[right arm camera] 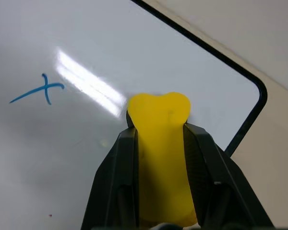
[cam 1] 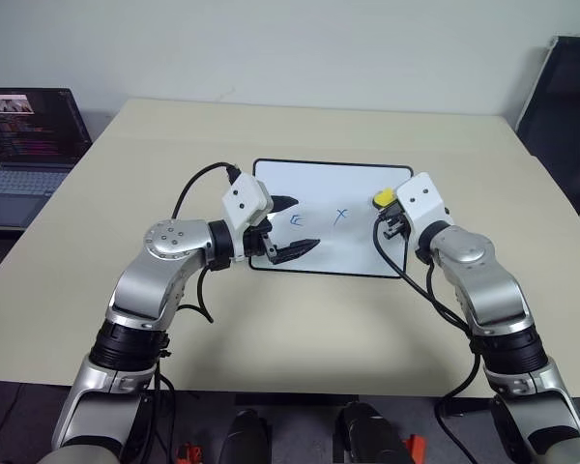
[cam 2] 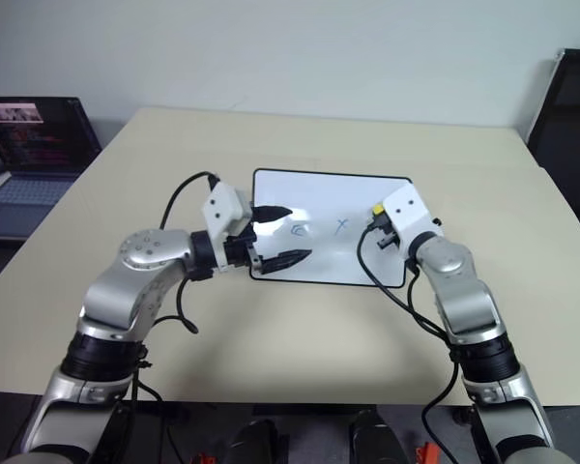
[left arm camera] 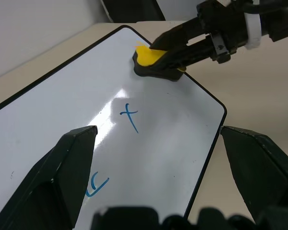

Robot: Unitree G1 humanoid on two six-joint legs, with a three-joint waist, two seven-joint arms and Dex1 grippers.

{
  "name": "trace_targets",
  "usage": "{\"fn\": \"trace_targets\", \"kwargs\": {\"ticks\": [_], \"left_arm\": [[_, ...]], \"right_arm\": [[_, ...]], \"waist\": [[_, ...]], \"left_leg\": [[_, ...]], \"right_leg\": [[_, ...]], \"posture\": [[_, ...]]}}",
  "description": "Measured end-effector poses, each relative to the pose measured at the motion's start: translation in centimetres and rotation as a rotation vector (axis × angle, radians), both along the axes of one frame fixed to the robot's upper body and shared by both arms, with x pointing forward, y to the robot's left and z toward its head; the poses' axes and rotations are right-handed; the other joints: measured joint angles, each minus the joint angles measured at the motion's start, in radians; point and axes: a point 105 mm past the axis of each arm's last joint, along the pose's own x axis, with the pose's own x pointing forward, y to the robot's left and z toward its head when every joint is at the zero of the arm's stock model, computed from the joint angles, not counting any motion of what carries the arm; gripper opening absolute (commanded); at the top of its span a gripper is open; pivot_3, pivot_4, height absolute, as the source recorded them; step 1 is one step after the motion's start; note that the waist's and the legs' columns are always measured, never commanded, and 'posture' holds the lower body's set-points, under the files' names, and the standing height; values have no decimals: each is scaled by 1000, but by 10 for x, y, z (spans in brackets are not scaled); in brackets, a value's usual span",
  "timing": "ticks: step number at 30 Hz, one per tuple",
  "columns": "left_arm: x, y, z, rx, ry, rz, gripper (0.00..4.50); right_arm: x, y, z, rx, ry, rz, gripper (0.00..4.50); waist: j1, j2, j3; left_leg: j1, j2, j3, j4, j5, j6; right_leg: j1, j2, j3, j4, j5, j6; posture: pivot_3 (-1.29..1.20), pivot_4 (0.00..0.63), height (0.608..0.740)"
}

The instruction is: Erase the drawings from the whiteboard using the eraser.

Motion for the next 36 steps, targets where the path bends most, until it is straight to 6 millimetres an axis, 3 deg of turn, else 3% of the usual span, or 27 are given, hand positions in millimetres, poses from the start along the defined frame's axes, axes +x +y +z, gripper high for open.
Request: {"fn": "trace_targets", "kwargs": {"ticks": [7, 12, 19, 29, 36], "left_arm": [[-1, 20, -3, -54, 39, 54, 4500], [-14, 55, -12, -118, 96, 122, 4500], [-32, 75, -23, -138, 147, 157, 4500], [-40, 86, -33, -132, 160, 206, 4500], [-40, 89, -31, -122, 149, 215, 4500]], "right_arm": [[-7, -1, 16, 161, -51, 23, 975], [-43, 5, 25, 271, -77, 162, 973], [-90, 8, 4, 290, 2, 321, 973], [-106, 23, -37, 230, 66, 386, 973], [-102, 30, -27, 217, 14, 421, 973]], "waist": [[0, 1, 1], [1, 1, 1], [4, 1, 1], [1, 1, 1], [1, 1, 1]], "left_leg": [[-1, 0, 0, -2, 0, 0], [-1, 1, -1, -7, -1, -1], [-1, 1, -2, -4, -2, -3], [0, 1, -1, -2, -2, -3], [0, 1, -1, -2, -2, -3]], "right_leg": [[-1, 0, -1, 0, 0, 2], [-2, 0, -4, 0, -3, 1], [-1, 0, -4, 0, -8, -4], [-1, -1, -3, -1, -5, -5], [-1, -1, -3, -1, -5, -5]], "posture": [[0, 150, 740], [0, 150, 740], [0, 150, 740], [0, 150, 740], [0, 150, 740]]}}
